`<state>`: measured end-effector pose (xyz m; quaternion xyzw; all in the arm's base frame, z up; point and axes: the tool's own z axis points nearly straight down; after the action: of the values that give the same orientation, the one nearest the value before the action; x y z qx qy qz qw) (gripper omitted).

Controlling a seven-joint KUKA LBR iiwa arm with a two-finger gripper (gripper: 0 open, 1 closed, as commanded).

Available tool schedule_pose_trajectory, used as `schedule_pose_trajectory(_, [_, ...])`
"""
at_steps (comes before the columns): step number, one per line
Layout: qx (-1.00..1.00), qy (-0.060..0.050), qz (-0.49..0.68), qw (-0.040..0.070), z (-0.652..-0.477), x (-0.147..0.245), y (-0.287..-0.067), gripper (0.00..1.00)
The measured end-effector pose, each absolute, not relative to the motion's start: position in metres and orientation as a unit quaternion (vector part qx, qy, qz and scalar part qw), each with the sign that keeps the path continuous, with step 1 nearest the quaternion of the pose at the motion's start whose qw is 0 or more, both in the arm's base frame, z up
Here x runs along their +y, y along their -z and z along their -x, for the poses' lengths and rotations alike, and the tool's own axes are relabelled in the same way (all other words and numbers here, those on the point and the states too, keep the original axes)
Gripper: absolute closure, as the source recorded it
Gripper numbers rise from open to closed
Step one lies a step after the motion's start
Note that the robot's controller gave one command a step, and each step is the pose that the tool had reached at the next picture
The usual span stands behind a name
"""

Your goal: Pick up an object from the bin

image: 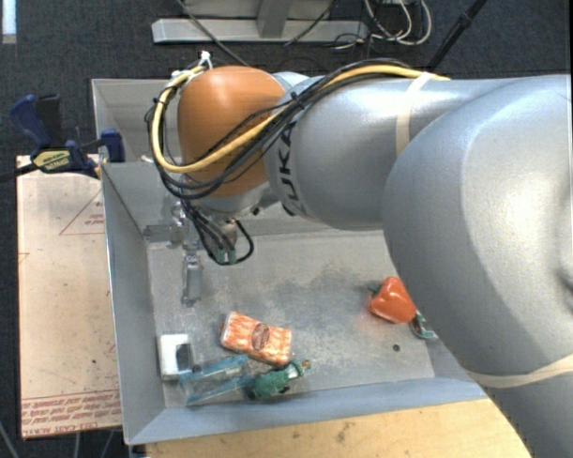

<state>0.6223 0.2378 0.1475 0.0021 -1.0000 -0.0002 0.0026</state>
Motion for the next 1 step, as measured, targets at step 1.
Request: schedule_pose_trajectory(1, [-1.0,0.001,0.0,-0.001,-0.6239,0.2367,-0.1527,0.0])
